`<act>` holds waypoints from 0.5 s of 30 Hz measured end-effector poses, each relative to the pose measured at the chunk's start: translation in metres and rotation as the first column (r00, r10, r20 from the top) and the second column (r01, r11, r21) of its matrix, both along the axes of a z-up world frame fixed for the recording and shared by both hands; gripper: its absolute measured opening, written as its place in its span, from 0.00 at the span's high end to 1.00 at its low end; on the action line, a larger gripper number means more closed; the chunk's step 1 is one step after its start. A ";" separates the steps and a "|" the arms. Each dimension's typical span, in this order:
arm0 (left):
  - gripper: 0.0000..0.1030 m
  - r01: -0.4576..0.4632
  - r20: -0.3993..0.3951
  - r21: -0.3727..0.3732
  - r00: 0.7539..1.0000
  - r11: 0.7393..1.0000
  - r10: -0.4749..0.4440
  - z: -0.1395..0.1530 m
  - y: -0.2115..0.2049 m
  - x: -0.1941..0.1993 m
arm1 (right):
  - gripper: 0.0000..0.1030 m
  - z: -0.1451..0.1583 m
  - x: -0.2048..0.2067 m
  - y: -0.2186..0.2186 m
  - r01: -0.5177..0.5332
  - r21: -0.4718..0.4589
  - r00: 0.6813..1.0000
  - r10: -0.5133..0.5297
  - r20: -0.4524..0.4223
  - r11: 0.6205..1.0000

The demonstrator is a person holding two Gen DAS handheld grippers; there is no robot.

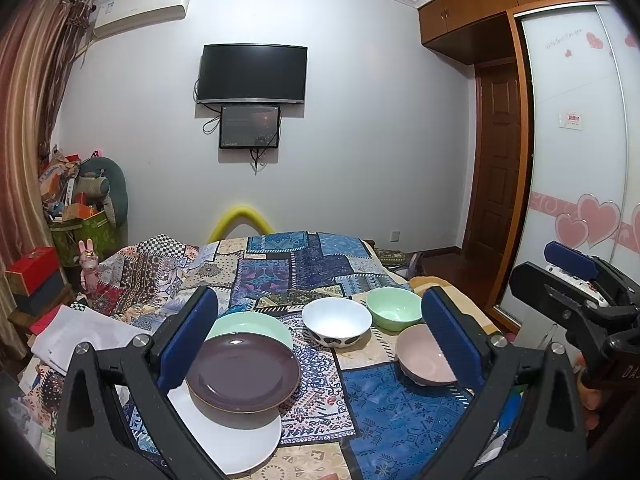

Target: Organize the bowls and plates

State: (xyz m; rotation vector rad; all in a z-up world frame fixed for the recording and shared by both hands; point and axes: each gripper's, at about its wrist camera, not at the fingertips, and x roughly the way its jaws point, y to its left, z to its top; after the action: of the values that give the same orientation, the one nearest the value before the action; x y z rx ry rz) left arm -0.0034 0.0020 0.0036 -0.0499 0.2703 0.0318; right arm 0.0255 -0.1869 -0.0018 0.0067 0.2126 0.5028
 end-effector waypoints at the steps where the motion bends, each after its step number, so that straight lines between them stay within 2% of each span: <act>1: 0.00 0.001 -0.001 0.001 1.000 1.000 -0.001 0.000 0.000 0.000 | 0.00 0.000 0.000 0.000 0.001 0.001 1.000 -0.001 0.000 1.000; 15: 0.00 0.001 -0.001 0.002 1.000 1.000 -0.001 -0.004 -0.001 -0.002 | 0.00 -0.001 0.002 -0.001 0.002 0.004 1.000 -0.002 0.001 1.000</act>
State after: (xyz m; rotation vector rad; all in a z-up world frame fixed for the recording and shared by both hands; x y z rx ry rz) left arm -0.0053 0.0014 -0.0008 -0.0478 0.2714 0.0313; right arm 0.0271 -0.1883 -0.0027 0.0103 0.2108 0.5016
